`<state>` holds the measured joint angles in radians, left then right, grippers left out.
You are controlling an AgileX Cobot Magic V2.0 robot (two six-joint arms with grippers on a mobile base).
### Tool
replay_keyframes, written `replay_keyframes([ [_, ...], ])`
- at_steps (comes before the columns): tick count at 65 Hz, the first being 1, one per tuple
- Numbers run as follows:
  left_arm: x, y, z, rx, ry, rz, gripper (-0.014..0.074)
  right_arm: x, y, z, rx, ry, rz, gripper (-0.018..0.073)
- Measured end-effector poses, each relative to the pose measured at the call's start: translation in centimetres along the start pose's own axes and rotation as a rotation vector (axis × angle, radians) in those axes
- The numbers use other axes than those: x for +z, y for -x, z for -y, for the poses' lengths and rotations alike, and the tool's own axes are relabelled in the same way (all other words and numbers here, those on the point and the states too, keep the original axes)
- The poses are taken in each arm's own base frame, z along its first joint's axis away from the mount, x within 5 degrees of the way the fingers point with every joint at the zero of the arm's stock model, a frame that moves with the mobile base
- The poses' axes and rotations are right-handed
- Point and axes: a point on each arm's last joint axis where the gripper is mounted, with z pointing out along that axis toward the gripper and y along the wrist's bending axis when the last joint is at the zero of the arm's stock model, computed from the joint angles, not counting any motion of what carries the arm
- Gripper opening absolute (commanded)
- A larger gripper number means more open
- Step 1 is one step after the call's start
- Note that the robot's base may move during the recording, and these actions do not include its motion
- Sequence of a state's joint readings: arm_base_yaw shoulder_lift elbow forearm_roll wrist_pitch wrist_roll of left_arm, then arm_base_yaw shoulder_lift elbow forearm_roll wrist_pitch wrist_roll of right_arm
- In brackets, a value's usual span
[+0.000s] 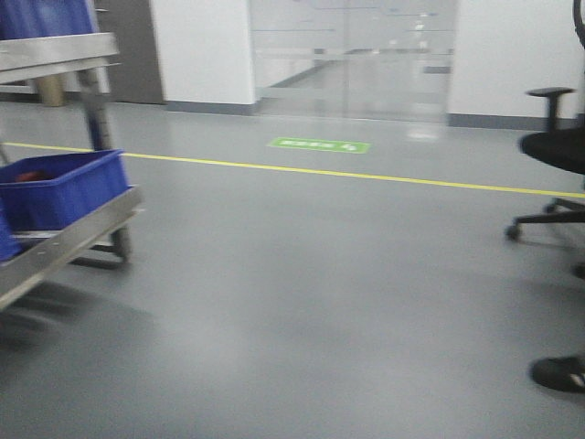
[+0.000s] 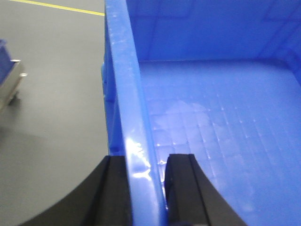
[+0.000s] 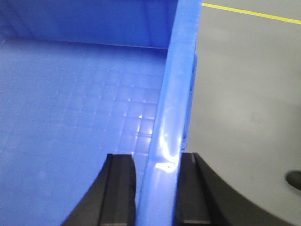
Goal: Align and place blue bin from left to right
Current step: 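Drive up to the second rack of blue bins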
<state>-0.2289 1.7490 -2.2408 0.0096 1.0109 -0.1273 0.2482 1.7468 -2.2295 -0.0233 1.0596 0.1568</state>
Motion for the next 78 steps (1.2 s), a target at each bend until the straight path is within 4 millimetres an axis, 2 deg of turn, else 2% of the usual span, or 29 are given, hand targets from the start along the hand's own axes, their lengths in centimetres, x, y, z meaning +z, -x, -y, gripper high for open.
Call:
replay_keyframes([
  [78, 0.12, -0.04, 0.00, 0.000, 0.000, -0.002, -0.0111, 0.00, 0.00, 0.01, -0.001, -0.002, 0.000, -0.0061],
])
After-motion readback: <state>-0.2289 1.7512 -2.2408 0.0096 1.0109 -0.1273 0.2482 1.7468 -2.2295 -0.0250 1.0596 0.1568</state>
